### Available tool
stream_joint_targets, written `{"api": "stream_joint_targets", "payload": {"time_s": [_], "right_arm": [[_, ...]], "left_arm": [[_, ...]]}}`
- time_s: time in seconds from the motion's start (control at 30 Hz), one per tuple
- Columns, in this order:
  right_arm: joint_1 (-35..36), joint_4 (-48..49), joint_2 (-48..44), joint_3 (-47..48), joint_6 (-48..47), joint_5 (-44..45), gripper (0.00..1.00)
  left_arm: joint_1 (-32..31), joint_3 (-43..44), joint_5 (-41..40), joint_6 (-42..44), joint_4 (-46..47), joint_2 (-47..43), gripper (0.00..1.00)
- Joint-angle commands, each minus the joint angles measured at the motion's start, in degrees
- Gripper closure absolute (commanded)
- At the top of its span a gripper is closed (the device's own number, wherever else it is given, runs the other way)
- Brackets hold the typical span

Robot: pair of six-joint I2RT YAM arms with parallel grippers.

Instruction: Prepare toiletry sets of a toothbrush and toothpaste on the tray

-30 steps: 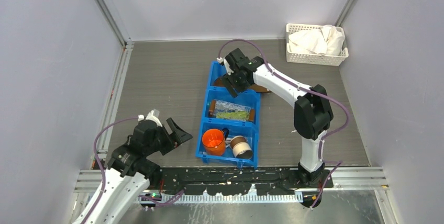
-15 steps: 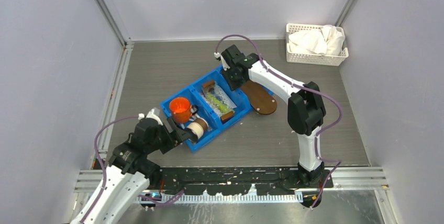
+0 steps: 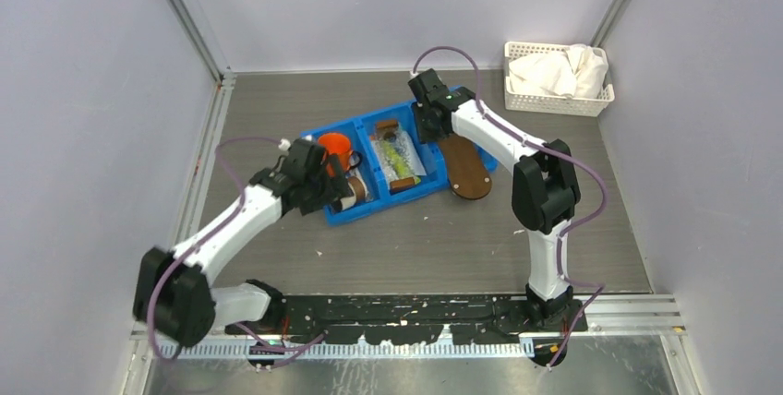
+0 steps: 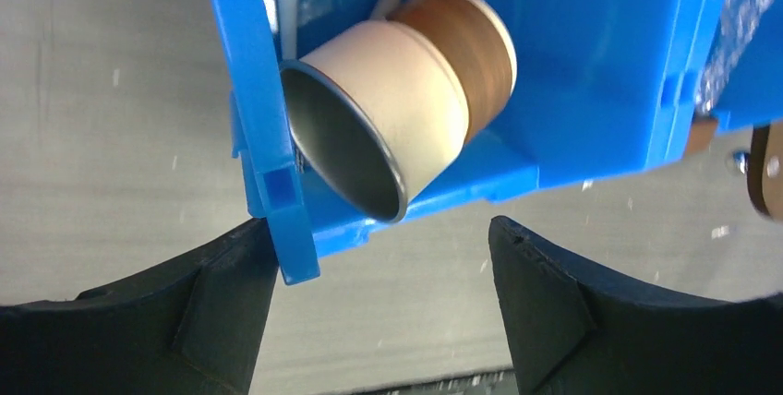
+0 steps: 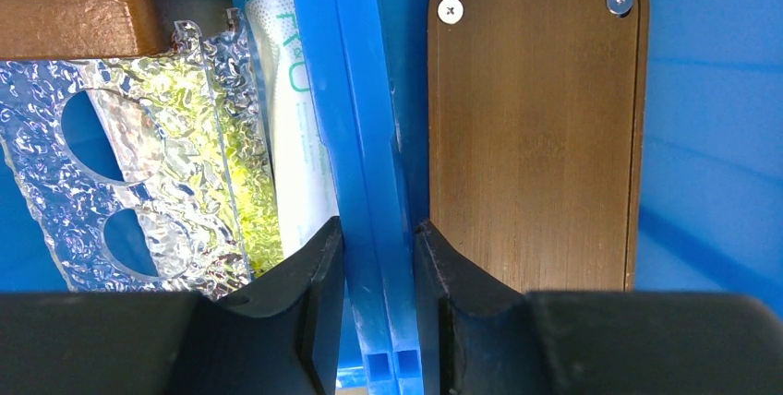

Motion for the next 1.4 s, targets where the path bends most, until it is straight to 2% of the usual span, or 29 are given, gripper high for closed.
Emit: {"api": "stream_joint_targets", "payload": {"time_s": [0.0,0.1,0.2,0.33,0.47,0.6,0.67,0.7,0.77,0.83,0.87,0.9,0.93,1.03,1.17,1.37], "right_arm": [[-7.42,2.96,3.75,2.76,5.38,7.84,0.85],[-10.01,2.61,6.02,6.39,3.15,5.62,0.86],[-11.23,2.34,8.4,10.25,0.85,3.38,0.84],[-11.23,1.55,8.54,12.27,-1.53,1.16,0.64],[-11.16,5.32,-2.01,3.78,0.55,2.0,0.38],[-11.15,7.79,-16.63,-8.68,4.66,6.94,0.29],[-11.54,9.23,-24.34,-16.28,9.81,8.92,0.3],[-13.09,10.88,-28.38,-20.44,13.06,7.13,0.32],[-16.88,14.8,-36.13,-30.03,22.53,-0.4,0.37],[-22.53,22.24,-44.11,-41.46,31.95,-7.75,0.3],[-24.31,26.09,-48.03,-47.09,37.02,-9.71,0.32],[-25.17,31.16,-51.31,-52.52,41.48,-10.34,0.39],[-25.3,32.08,-54.74,-56.09,45.04,-8.1,0.43],[-25.24,35.56,-57.17,-63.12,51.53,-6.29,0.38],[-25.24,47.21,-57.88,-71.74,59.34,-5.61,0.38],[-25.3,65.84,-49.97,-77.74,67.01,-5.36,0.37]], "left_arm": [[-0.1,14.11,-5.63,6.3,7.54,14.15,0.18],[0.3,21.27,-7.71,7.44,7.83,21.99,0.22],[0.96,26.81,-10.02,9.31,7.23,25.92,0.24],[2.84,30.34,-10.14,11.73,4.97,27.94,0.25],[3.17,25.1,-8.82,11.94,5.95,21.89,0.25],[3.25,19.14,-10.57,12.68,5.75,14.1,0.24],[3.18,17.44,-10.55,12.91,5.4,11.39,0.23],[3.17,16.99,-10.21,12.97,5.06,10.27,0.23],[3.23,16.46,-9.08,13.21,4.56,9.63,0.23],[3.23,16.39,-7.88,13.33,3.85,9.64,0.23],[3.25,16.23,-7.01,13.28,3.98,9.89,0.22],[3.26,16.22,-6.33,13.2,4.04,10.3,0.2],[3.26,16.39,-5.72,12.93,4.07,10.92,0.16],[3.38,17.17,-4.25,12.17,4.12,13.15,0.02],[6.44,15.11,5.15,9.96,11.19,14.55,0.0],[6.6,12.08,6.88,9.29,13.71,11.99,0.0]]}}
